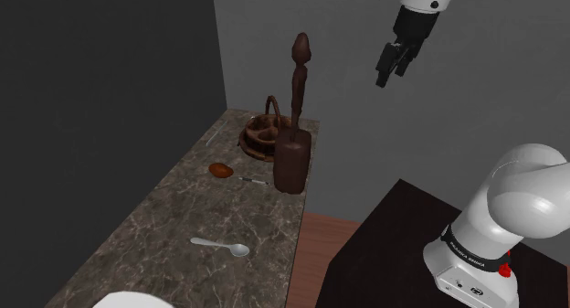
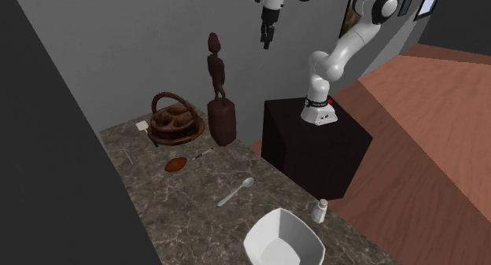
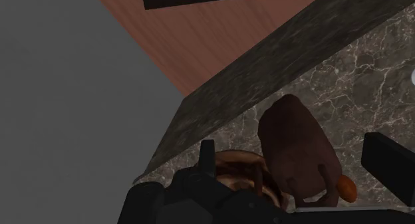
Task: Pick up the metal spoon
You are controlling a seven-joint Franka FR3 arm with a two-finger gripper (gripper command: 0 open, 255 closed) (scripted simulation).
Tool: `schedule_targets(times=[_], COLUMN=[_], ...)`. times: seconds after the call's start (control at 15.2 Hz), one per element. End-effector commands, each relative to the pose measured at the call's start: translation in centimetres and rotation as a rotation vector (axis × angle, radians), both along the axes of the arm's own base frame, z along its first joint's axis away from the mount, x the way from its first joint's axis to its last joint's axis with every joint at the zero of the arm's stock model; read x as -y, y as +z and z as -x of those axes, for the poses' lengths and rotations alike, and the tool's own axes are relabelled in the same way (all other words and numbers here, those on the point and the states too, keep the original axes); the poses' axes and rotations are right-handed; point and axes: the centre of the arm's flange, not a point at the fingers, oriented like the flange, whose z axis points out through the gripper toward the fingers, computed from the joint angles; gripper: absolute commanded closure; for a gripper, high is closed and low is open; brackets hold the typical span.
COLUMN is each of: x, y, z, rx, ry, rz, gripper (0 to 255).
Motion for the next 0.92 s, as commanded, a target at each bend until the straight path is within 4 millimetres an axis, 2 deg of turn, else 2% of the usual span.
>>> schedule_targets(times=[0.0, 0.86], x=[0.0, -8.5], y=[0.0, -12.4], z=[0.0, -6.6], rx=[0.0, 0.015], ry=[0.0, 0.106], rz=[0.0, -0.058], gripper=[0, 0])
